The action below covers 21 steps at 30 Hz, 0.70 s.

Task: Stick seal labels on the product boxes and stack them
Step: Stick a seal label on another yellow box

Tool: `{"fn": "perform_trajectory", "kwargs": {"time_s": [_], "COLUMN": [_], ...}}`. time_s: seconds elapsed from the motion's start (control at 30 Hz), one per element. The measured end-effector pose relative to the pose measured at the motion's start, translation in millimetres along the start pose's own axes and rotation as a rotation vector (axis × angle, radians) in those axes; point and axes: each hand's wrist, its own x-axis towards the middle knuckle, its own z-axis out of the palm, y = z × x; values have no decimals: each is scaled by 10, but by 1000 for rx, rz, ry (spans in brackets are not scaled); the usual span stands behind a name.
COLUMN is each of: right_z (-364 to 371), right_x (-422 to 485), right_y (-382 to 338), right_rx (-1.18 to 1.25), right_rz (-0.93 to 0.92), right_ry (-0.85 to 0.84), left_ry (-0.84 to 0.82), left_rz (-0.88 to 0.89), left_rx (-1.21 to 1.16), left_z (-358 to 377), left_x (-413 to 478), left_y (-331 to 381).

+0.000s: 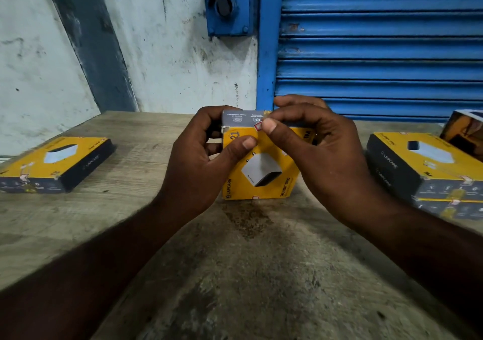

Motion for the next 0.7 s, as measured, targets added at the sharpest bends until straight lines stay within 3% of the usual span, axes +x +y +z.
{"fn": "perform_trajectory", "kwargs": {"time_s": [0.7], "right_z": [-9], "right_x": [12], "right_y": [-19], "right_rx": [122], "right_rz": [96], "right_ry": [-38], "left_ry": [-11], "left_rz": [-56], "left_rx": [-47], "left_z": [21], "left_x": [-10], "left_y": [-4]}}
